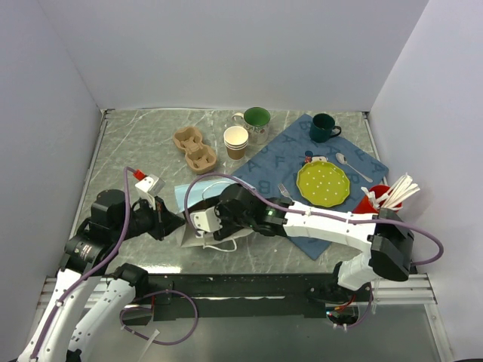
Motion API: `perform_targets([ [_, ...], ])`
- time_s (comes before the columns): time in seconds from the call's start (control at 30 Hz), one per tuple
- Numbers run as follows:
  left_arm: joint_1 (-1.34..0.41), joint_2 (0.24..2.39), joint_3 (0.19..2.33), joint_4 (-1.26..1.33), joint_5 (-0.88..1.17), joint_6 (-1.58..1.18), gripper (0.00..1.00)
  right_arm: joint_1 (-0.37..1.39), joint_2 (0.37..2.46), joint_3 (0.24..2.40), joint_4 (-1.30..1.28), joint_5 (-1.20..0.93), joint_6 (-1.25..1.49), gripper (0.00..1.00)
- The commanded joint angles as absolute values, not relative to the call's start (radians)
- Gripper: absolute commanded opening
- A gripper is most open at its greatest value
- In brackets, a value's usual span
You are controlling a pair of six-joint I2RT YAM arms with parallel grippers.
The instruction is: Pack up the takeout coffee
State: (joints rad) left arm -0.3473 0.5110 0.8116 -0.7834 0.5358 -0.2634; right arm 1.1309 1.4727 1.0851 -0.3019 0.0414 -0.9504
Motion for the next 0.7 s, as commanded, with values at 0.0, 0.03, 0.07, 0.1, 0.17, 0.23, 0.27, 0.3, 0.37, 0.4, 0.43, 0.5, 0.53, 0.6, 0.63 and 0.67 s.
perform_targets([
  [0.0, -0.35, 0.511, 0.821, -0.764, 0.578, -0.267, 0.01, 1.126, 1.489, 1.069, -0.183, 0.189, -0.974, 0.51],
  [0.03, -0.348, 0.511, 0.821, -0.765, 0.577, -0.267, 0.01, 1.126, 1.485, 1.071, -0.18, 0.193, -0.974, 0.51],
  [0.07, -0.348, 0.511, 0.821, -0.765, 0.575, -0.27, 0.01, 1.127, 1.482, 1.072, -0.178, 0.195, -0.973, 0.51],
  [0.1, -0.348, 0.511, 0.821, -0.764, 0.574, -0.271, 0.01, 1.127, 1.477, 1.083, -0.195, 0.186, -0.962, 0.51],
  [0.17, -0.348, 0.511, 0.821, -0.764, 0.569, -0.272, 0.01, 1.126, 1.453, 1.089, -0.206, 0.157, -0.948, 0.51],
  [0.23, -0.348, 0.509, 0.819, -0.764, 0.569, -0.273, 0.01, 1.124, 1.428, 1.103, -0.245, 0.101, -0.928, 0.51],
  [0.27, -0.348, 0.509, 0.819, -0.764, 0.566, -0.273, 0.01, 1.126, 1.421, 1.107, -0.262, 0.08, -0.916, 0.51],
  [0.3, -0.348, 0.512, 0.819, -0.764, 0.568, -0.272, 0.01, 1.123, 1.413, 1.118, -0.282, 0.03, -0.908, 0.51],
  [0.37, -0.348, 0.512, 0.819, -0.764, 0.569, -0.265, 0.01, 1.124, 1.394, 1.12, -0.314, 0.005, -0.89, 0.52],
  [0.4, -0.348, 0.514, 0.819, -0.764, 0.568, -0.264, 0.01, 1.124, 1.388, 1.123, -0.325, -0.024, -0.885, 0.52],
  [0.43, -0.35, 0.517, 0.819, -0.764, 0.566, -0.264, 0.01, 1.123, 1.387, 1.126, -0.339, -0.052, -0.881, 0.51],
  [0.5, -0.35, 0.515, 0.819, -0.764, 0.572, -0.261, 0.01, 1.123, 1.381, 1.14, -0.368, -0.069, -0.867, 0.51],
  [0.53, -0.348, 0.515, 0.819, -0.764, 0.574, -0.259, 0.01, 1.123, 1.375, 1.143, -0.373, -0.09, -0.862, 0.51],
  [0.6, -0.348, 0.515, 0.819, -0.767, 0.574, -0.258, 0.01, 1.12, 1.373, 1.164, -0.406, -0.124, -0.854, 0.51],
  [0.63, -0.348, 0.517, 0.818, -0.764, 0.574, -0.258, 0.01, 1.114, 1.377, 1.178, -0.422, -0.141, -0.853, 0.51],
  [0.67, -0.348, 0.517, 0.818, -0.764, 0.572, -0.258, 0.01, 1.111, 1.382, 1.189, -0.439, -0.175, -0.847, 0.51],
])
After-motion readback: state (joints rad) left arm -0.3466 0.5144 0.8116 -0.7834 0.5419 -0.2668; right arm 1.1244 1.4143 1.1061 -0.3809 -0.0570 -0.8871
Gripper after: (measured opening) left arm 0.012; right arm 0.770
